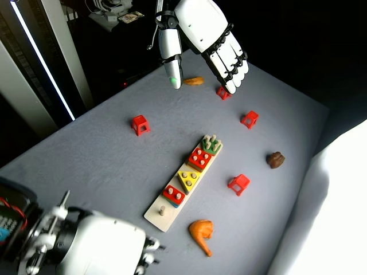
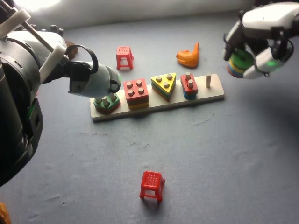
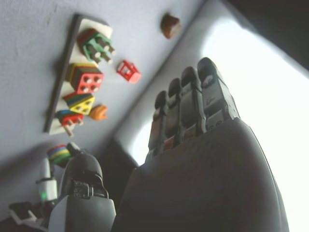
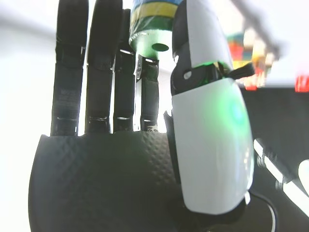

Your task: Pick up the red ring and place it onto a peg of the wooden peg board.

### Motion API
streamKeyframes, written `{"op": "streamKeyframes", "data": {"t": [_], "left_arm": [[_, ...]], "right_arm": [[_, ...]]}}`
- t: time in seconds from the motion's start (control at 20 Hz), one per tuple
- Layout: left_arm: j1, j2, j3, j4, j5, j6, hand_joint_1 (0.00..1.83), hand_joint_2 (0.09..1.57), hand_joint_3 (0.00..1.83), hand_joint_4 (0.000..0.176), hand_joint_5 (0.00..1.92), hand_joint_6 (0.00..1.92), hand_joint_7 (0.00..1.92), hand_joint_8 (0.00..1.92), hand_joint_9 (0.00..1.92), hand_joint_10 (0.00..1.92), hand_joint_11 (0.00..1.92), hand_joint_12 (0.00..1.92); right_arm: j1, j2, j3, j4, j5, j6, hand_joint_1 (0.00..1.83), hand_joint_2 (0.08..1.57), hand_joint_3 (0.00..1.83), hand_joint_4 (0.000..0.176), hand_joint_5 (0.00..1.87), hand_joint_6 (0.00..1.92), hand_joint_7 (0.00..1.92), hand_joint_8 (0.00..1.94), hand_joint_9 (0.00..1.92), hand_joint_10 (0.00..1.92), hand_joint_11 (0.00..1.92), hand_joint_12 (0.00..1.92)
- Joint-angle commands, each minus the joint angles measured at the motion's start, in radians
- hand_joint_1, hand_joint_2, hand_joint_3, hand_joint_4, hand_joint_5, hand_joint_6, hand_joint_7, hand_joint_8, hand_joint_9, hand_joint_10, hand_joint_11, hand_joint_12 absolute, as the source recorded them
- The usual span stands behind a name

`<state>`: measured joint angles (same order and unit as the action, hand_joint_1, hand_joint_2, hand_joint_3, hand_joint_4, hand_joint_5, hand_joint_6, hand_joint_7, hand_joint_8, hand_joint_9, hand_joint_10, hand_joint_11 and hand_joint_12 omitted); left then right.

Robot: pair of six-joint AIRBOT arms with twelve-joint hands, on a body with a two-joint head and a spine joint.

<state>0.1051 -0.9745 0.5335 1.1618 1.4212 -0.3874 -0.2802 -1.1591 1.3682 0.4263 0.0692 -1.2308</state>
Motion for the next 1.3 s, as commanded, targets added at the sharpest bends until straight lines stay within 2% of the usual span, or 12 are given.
{"op": "streamKeyframes", "data": {"t": [0.0,0.05,0.2,0.35,0.45,0.65,0.75,0.8,0.85,1.15,1.2,1.25], "left_arm": [[-0.003,0.003,-0.001,0.103,0.012,0.002,0.00,1.14,0.00,0.000,0.05,0.01,0.10,0.01,0.09,0.01,0.00,0.14],[-0.003,0.003,-0.001,0.104,0.012,0.002,0.00,1.13,0.00,0.000,0.08,0.01,0.10,0.01,0.10,0.01,0.00,0.17],[-0.002,0.003,-0.001,0.106,0.007,0.002,0.00,1.13,0.00,0.000,0.08,0.00,0.11,0.00,0.11,0.00,0.00,0.20],[-0.002,0.003,0.000,0.109,0.005,0.002,0.00,1.13,0.00,0.000,0.08,0.00,0.12,0.00,0.12,0.01,0.00,0.23],[-0.002,0.003,-0.001,0.109,0.003,0.002,0.00,1.14,0.00,0.000,0.06,0.00,0.10,0.00,0.09,0.00,0.00,0.13],[-0.002,0.003,0.000,0.109,0.003,0.002,0.00,1.13,0.00,0.000,0.08,0.00,0.13,0.00,0.13,0.00,0.00,0.19],[-0.002,0.003,0.000,0.109,0.003,0.002,0.00,1.13,0.00,0.000,0.09,0.00,0.14,0.00,0.13,0.00,0.00,0.21],[-0.002,0.003,0.000,0.109,0.003,0.002,0.00,1.13,0.00,0.000,0.09,0.00,0.14,0.00,0.13,0.00,0.00,0.23],[-0.002,0.003,0.000,0.109,0.003,0.002,0.00,1.13,0.00,0.000,0.11,0.01,0.15,0.00,0.14,0.00,0.00,0.25],[-0.002,0.003,0.000,0.109,0.003,0.002,0.00,1.13,0.00,0.000,0.10,0.00,0.17,0.00,0.16,0.00,0.00,0.25],[-0.002,0.003,0.000,0.109,0.003,0.002,0.00,1.13,0.00,0.000,0.09,0.00,0.17,0.00,0.16,0.00,0.00,0.27],[-0.002,0.003,0.000,0.109,0.003,0.002,0.00,1.13,0.00,0.000,0.09,0.00,0.17,0.00,0.16,0.00,0.00,0.27]], "right_arm": [[0.022,0.009,-0.004,0.003,0.085,0.003,1.38,1.09,0.00,0.000,0.94,1.00,1.07,0.80,0.95,1.11,0.83,1.10],[0.037,0.007,-0.010,0.003,0.081,0.003,1.23,1.10,0.00,0.013,0.97,1.00,1.07,0.85,1.09,0.42,0.83,1.09],[0.064,-0.013,-0.018,0.004,0.045,0.000,1.37,1.09,0.00,0.000,0.97,0.98,1.09,0.78,0.95,1.06,0.83,1.07],[0.057,-0.031,-0.018,0.004,0.043,-0.010,1.38,1.08,0.00,0.000,0.97,0.96,1.09,0.76,0.97,1.09,0.83,1.09],[0.051,-0.036,-0.016,0.004,0.052,-0.025,1.23,1.11,0.00,0.014,0.97,0.99,1.06,0.87,1.08,0.44,0.81,1.10],[0.035,-0.050,-0.006,0.004,0.075,-0.058,1.23,1.10,0.00,0.023,0.97,0.98,1.07,0.86,1.20,0.12,0.83,1.06],[0.022,-0.064,0.005,0.004,0.075,-0.064,1.38,1.09,0.00,0.000,0.97,0.98,1.08,0.78,0.96,1.09,0.83,1.10],[0.020,-0.067,0.007,0.004,0.075,-0.064,1.25,1.10,0.00,0.000,0.97,1.00,1.06,0.85,0.99,0.68,0.82,1.09],[0.019,-0.069,0.010,0.004,0.077,-0.064,1.35,1.10,0.00,0.000,0.95,1.01,1.07,0.80,0.95,1.03,0.81,1.10],[0.022,-0.094,0.022,0.004,0.082,-0.069,1.22,1.11,0.00,0.021,0.94,1.04,1.05,0.88,1.20,0.12,0.81,1.07],[0.020,-0.095,0.022,0.004,0.084,-0.077,1.35,1.10,0.01,0.000,0.93,1.03,1.08,0.79,0.99,0.90,0.82,1.07],[0.018,-0.096,0.022,0.004,0.088,-0.082,1.37,1.10,0.00,0.000,0.92,1.05,1.07,0.80,0.94,1.08,0.81,1.08]]}}
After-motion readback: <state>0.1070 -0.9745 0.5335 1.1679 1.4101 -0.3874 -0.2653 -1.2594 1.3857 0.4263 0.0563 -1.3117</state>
